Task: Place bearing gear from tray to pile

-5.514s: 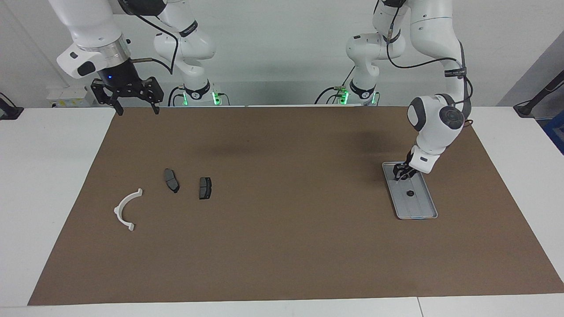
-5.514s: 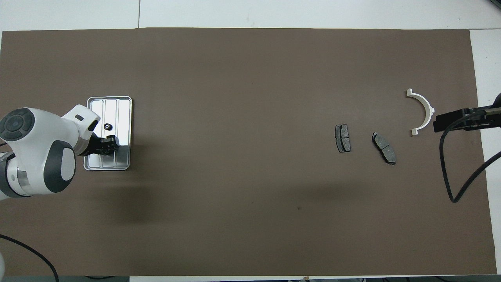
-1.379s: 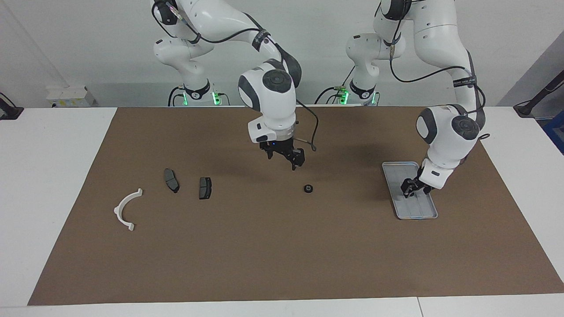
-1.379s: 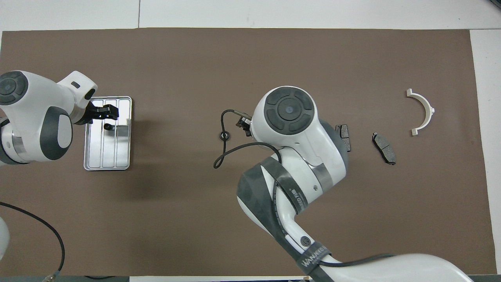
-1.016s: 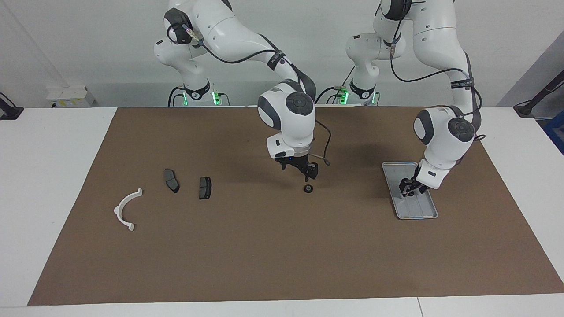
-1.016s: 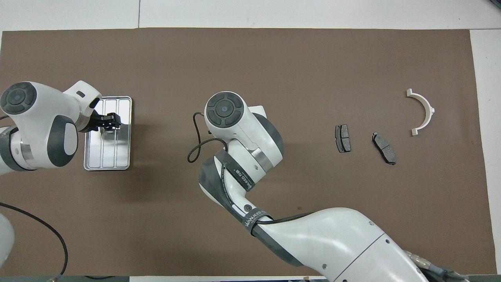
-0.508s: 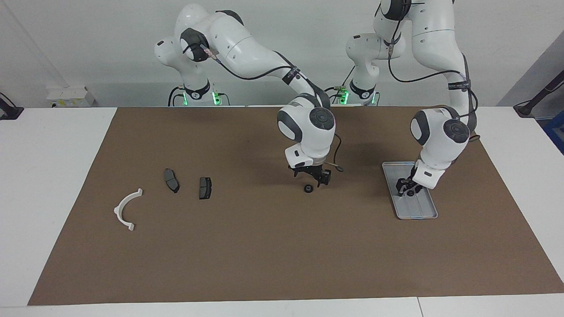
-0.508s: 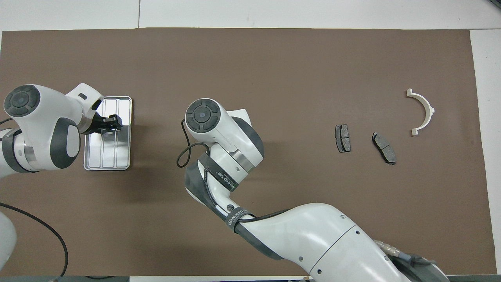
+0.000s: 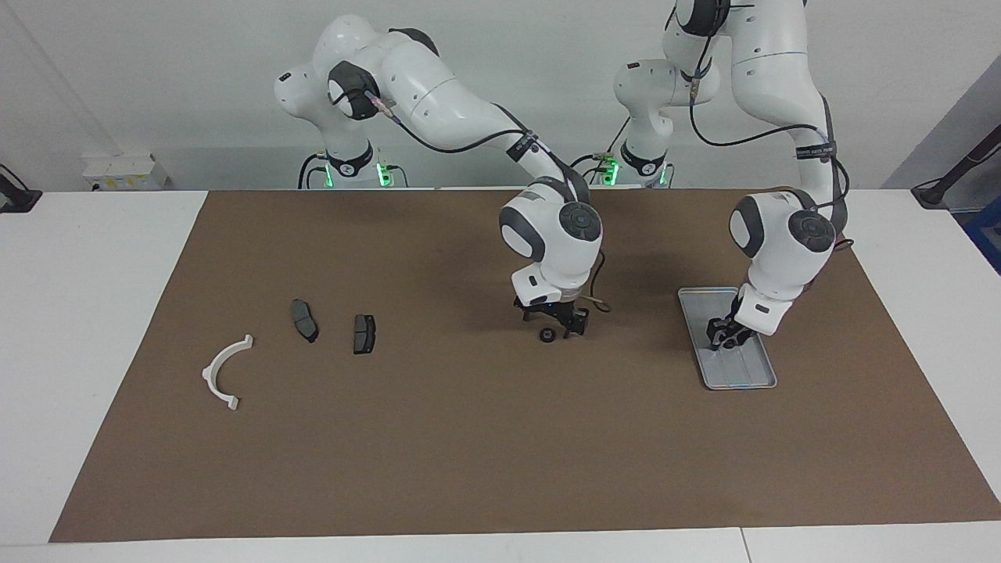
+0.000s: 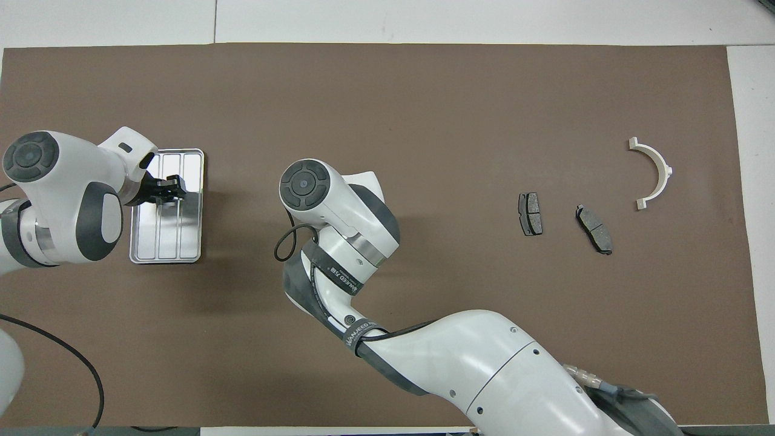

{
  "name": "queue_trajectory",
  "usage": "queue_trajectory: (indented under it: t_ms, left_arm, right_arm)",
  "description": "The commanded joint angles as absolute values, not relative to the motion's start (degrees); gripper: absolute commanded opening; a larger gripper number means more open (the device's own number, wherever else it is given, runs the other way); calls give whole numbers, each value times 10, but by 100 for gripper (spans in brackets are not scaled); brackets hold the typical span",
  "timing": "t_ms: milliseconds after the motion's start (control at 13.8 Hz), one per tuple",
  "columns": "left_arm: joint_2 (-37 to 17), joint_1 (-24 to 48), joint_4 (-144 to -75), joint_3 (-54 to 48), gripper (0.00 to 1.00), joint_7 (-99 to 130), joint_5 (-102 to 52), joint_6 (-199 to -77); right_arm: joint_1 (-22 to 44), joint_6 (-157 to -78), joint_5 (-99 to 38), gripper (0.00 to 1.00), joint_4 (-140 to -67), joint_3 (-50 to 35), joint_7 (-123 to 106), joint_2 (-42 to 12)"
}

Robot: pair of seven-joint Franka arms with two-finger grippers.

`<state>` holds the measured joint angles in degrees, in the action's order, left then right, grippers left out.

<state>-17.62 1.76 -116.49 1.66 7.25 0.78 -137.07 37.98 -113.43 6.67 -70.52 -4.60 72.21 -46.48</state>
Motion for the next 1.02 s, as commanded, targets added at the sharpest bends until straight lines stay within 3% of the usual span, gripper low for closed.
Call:
queue_trajectory:
  t_ms: [0,290,653,798,943]
  left_arm:
    - [-169,11,-1179,13,47,78,10,-1388]
    - [-170,11,-1179,13,45,78,9,-1389]
    - [-170,11,-1180,13,45,77,9,-1389]
    - [-169,11,-1182,13,45,78,9,-1388]
    - [-169,11,-1182,13,45,78,8,-1389]
  right_arm:
    - [379,-1122,80,97,-686,-44,737,-477]
    - [379,-1131,83,74,-686,-44,740,-477]
    - [375,-1150,87,61,-687,-43,744,-479]
    - [374,-1151,88,48,-687,-41,744,-480]
    - [374,-1160,89,21,-688,-41,744,-481]
